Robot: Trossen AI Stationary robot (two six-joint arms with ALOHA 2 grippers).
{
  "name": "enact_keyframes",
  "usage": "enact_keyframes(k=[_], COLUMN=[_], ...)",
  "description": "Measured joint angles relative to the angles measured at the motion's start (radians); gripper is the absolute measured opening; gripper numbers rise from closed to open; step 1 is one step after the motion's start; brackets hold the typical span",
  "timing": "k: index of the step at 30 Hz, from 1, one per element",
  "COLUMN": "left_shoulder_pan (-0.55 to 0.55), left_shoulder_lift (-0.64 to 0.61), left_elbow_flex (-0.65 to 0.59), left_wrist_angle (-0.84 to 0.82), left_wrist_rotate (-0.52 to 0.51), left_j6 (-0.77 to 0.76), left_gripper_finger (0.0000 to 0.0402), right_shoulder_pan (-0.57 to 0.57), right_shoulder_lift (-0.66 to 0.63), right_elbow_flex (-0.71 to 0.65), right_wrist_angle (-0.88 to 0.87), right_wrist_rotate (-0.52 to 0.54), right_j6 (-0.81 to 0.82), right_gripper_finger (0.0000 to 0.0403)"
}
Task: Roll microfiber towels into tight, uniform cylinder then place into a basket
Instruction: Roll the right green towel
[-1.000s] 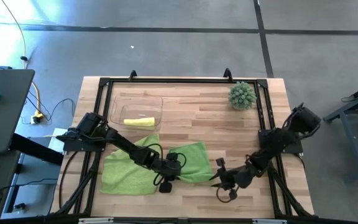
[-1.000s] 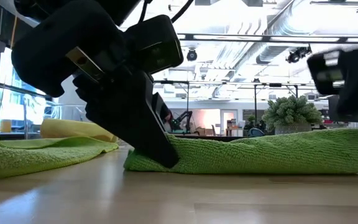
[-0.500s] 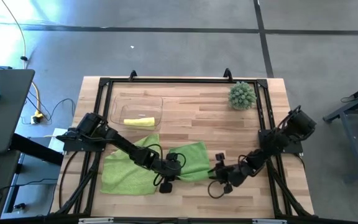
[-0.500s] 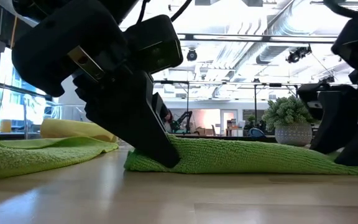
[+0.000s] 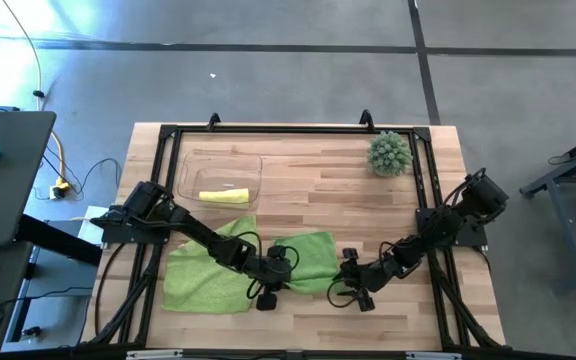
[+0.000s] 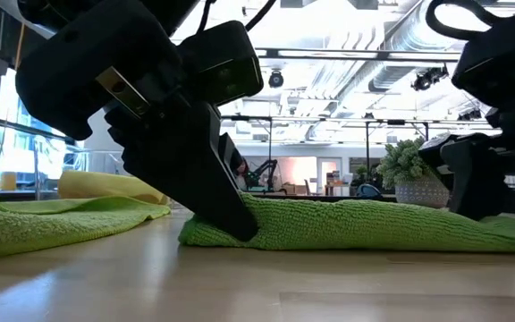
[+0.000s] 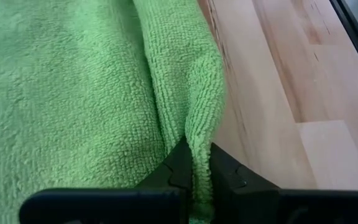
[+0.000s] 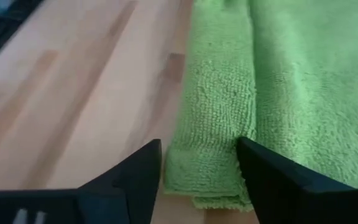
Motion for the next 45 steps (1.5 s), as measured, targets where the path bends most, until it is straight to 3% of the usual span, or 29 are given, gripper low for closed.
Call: enact_keyframes(k=[9,19,25,30,35,39,45], left_shoulder_pan=[0.000,-0.007,-0.041,-0.069,-0.091,-0.101,-0.101], left_shoulder_lift=[0.000,-0.006,-0.006,-0.005,-0.005,-0.005,-0.005], left_elbow_flex=[0.000,0.000,0.000,0.001,0.001,0.001,0.000], left_wrist_angle=[0.000,-0.001,-0.002,0.001,-0.002,-0.002,0.017], left_wrist_rotate=[0.000,-0.001,-0.078,-0.160,-0.192,-0.194,-0.185], left_j6=[-0.002,0.029,0.157,0.206,0.216,0.200,0.053], left_gripper_finger=[0.0012,0.0012,0.0012,0.0012,0.0012,0.0012,0.0012], right_shoulder_pan=[0.002,-0.015,-0.081,-0.163,-0.197,-0.196,-0.196], right_shoulder_lift=[0.002,0.002,0.003,0.003,-0.003,-0.014,-0.019], right_elbow_flex=[0.000,-0.002,-0.005,-0.003,-0.005,-0.008,-0.002], right_wrist_angle=[-0.012,-0.047,0.027,0.046,0.147,0.169,0.065], right_wrist_rotate=[0.036,0.070,-0.107,-0.291,-0.433,-0.460,-0.388], right_j6=[-0.057,0.115,0.318,0.559,0.687,0.786,0.962], right_gripper_finger=[0.0191,0.0076,0.0009,0.0009,0.0004,0.0002,0.0001])
